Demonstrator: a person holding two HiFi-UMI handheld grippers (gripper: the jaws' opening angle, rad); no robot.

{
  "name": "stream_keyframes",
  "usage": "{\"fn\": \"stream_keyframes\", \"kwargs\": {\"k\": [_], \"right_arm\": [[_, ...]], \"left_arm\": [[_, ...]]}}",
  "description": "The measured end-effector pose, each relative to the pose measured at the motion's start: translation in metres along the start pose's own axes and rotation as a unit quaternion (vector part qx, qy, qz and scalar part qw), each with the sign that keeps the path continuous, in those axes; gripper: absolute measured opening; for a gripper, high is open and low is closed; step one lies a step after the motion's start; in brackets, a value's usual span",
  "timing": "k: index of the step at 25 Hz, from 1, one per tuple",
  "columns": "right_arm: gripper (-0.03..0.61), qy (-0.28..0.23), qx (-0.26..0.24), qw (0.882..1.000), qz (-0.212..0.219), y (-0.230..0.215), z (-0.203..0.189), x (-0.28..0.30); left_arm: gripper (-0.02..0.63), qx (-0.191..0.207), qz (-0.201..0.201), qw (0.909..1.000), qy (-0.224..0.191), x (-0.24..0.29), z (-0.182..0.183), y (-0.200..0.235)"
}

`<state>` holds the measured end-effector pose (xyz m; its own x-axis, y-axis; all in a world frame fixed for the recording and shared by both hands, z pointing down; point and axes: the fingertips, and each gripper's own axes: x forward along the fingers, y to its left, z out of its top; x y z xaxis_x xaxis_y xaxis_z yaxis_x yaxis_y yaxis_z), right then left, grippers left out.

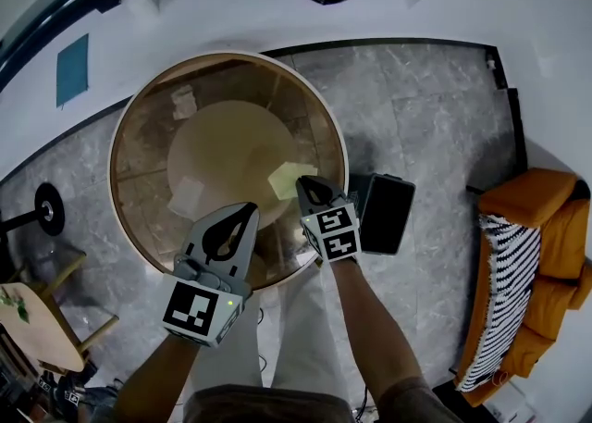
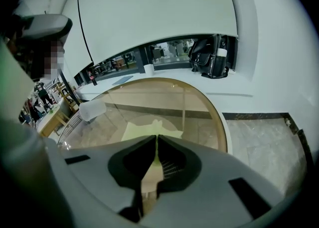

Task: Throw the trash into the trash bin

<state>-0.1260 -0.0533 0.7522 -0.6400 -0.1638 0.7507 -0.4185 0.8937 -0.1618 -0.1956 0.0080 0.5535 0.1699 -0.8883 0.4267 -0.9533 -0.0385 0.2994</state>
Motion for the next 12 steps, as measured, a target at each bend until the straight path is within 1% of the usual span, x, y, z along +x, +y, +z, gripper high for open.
{"fn": "stream_keyframes", "kwargs": {"k": [4,7,12], "right_arm": [[0.029,-0.010,0.007,1.000,0.009,0.005,0.002,-0.005],[0.029,-0.024,0.011,1.000,0.008,0.002,0.005,-0.014],[0.029,-0.053,0.027,0.998,-0.010,-0.020,0.003,-0.048]], "left_arm": [[0.018,0.000,0.000,1.0000,0.000,0.002,0.001,-0.005],[0.018,-0.001,-0.006,1.0000,0.000,0.005,0.001,-0.016],[0.020,0.012,-0.042,0.9990,0.011,0.021,-0.002,-0.057]]}}
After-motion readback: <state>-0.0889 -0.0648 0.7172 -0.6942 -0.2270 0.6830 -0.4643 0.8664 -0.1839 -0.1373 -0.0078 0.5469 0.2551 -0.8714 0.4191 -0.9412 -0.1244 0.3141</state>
